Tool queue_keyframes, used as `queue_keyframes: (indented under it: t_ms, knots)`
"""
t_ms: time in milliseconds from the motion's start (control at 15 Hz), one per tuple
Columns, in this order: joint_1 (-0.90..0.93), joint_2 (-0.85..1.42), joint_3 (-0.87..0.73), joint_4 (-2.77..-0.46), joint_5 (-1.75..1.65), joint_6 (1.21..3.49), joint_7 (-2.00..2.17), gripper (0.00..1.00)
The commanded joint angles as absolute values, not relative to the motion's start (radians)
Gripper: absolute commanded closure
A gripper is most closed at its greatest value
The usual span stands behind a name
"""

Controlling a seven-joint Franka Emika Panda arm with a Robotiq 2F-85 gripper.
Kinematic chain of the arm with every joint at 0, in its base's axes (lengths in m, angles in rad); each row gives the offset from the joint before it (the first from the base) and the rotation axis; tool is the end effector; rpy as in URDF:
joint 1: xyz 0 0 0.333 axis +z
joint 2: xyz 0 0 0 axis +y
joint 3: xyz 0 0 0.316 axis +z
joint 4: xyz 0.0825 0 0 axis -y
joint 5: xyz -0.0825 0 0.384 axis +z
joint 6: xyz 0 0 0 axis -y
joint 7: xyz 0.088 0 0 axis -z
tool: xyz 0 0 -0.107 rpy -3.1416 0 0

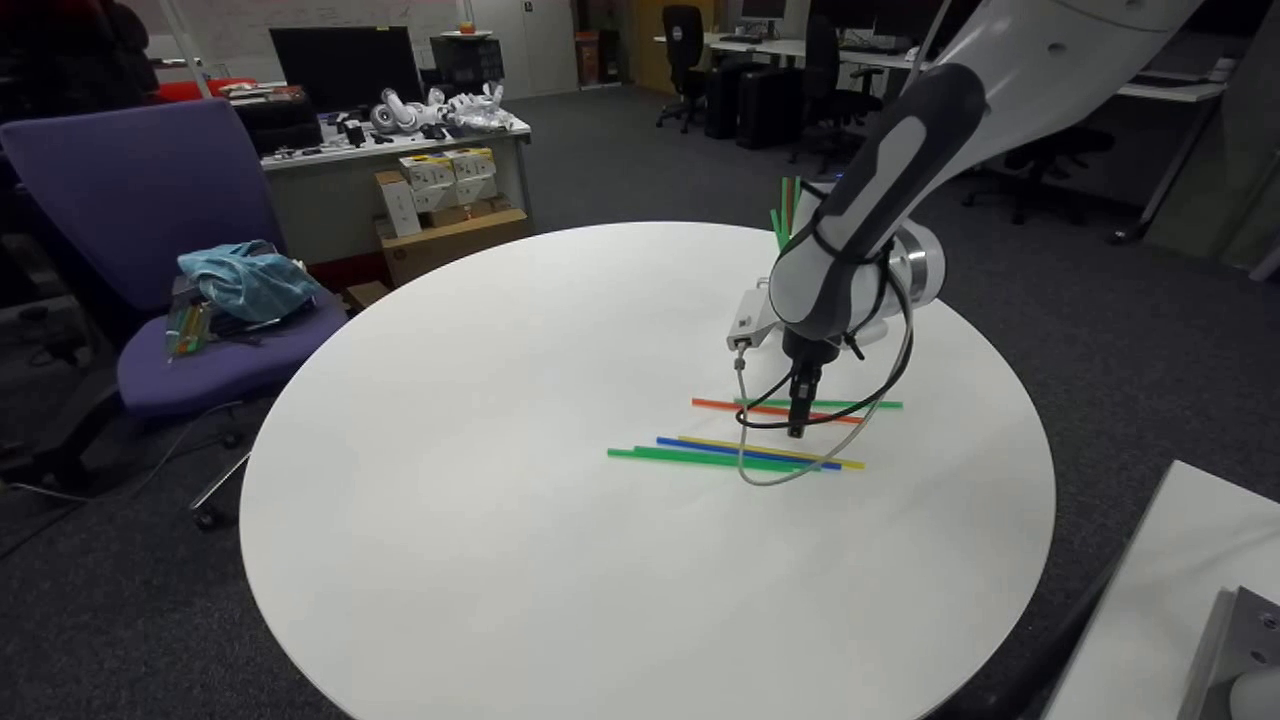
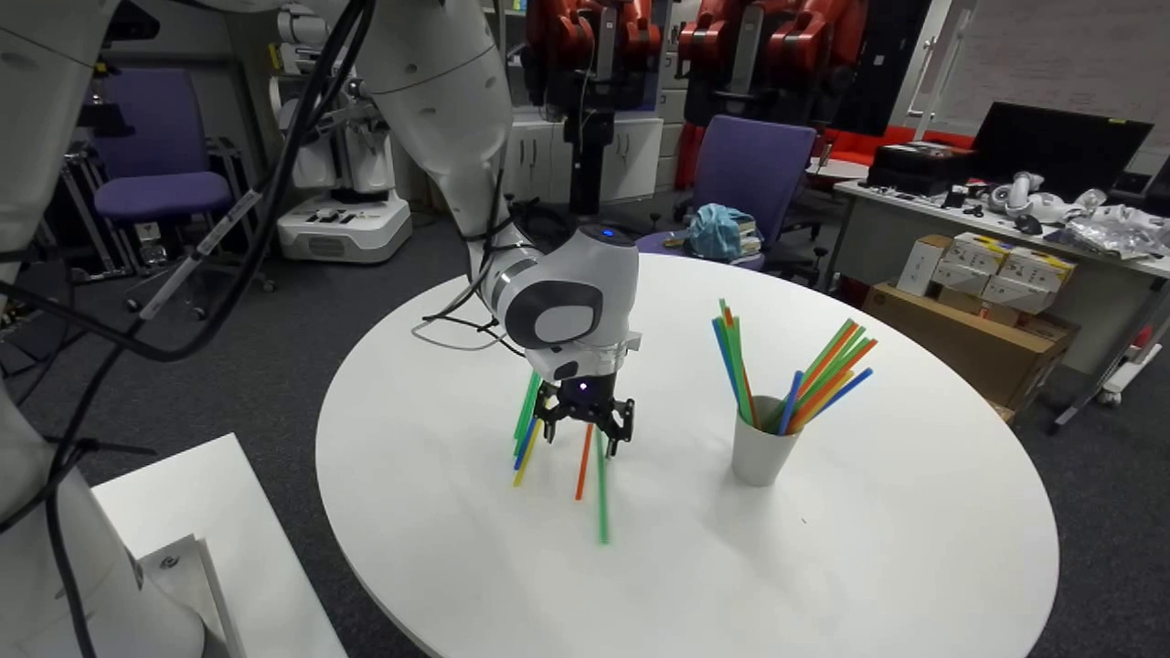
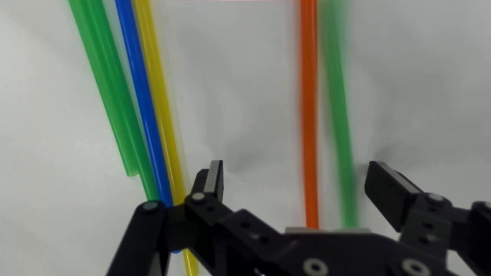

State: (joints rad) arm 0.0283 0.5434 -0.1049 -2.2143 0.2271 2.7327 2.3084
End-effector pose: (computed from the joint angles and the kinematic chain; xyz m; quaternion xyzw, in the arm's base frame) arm 0.5370 -0.0529 0.1282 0.2771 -0.9606 -0.0189 0.0002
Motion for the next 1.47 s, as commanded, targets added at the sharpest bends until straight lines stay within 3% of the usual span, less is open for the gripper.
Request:
queue_keyframes:
  t_ms: [0, 800, 1400]
  knots:
    - [0.015, 0.542, -0.097, -2.217, 0.244, 2.743, 2.253, 0.0]
    - [0.009, 0.524, -0.026, -2.21, 0.278, 2.61, 2.171, 0.0]
    - [0.087, 0.512, -0.064, -2.204, 0.252, 2.491, 2.304, 0.0]
